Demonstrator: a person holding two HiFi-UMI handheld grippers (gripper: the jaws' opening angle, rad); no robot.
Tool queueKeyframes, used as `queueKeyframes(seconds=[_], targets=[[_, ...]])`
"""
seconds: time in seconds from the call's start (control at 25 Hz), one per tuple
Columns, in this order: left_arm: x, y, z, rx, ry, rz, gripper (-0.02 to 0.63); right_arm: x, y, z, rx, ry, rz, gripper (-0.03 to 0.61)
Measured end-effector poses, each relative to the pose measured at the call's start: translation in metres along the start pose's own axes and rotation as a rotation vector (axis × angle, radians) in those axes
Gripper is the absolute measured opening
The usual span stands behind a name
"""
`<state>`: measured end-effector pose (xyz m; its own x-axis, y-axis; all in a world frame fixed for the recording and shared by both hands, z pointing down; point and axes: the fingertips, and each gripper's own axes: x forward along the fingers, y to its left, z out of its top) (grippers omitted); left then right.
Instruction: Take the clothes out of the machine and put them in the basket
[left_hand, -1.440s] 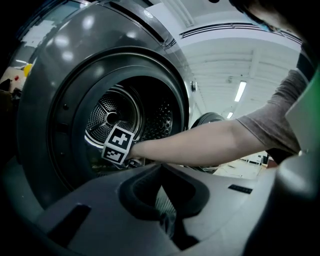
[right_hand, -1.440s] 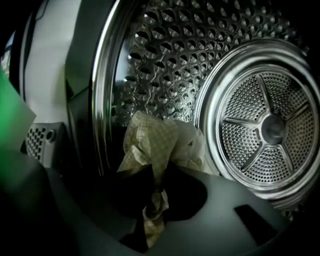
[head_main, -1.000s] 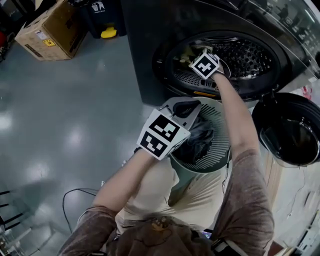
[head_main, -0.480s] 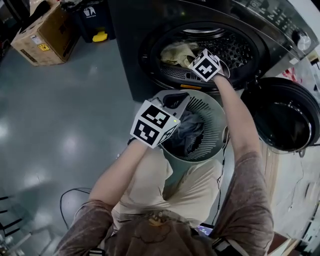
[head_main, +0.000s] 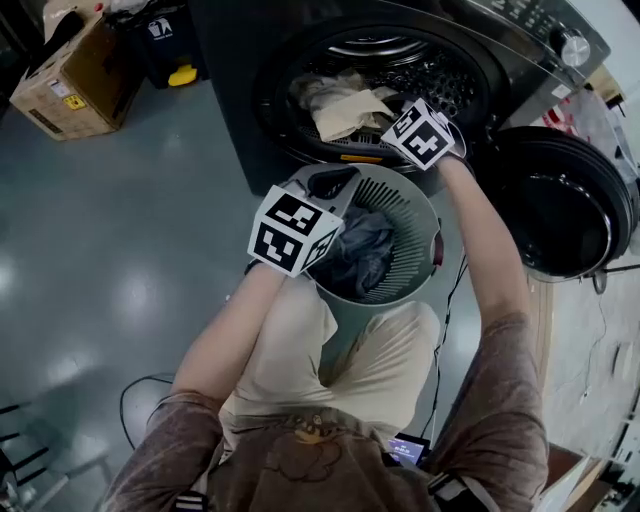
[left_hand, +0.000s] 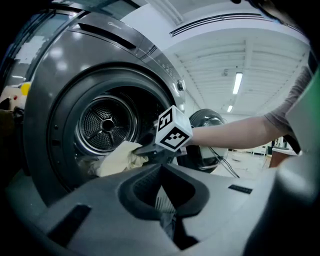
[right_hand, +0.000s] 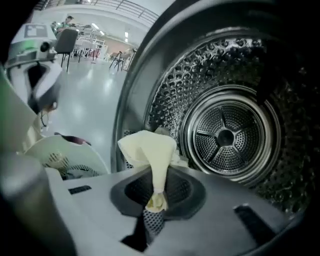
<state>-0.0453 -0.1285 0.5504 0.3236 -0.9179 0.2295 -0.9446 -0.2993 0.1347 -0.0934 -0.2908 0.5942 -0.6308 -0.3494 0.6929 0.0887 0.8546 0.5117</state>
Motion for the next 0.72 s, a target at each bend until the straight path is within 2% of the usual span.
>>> queueKeyframes(seconds=[0.2, 0.4, 0.72], targets=[[0.002, 0.0, 0.0, 0.019, -0.002, 0.013, 0.008, -0.028, 0.018, -0.011, 0.018, -0.026, 0.013, 0.032], [0.004, 0.002, 0.001, 0.023, -0.009, 0.021, 0.008, -0.055, 0.032, -0.027, 0.077, -0.068, 0.003, 0.032], [0.009, 0.0, 0.002, 0.022, -0.008, 0.014, 0.008, -0.082, 0.081, -0.054, 0.136, -0.095, 0.035, 0.032]])
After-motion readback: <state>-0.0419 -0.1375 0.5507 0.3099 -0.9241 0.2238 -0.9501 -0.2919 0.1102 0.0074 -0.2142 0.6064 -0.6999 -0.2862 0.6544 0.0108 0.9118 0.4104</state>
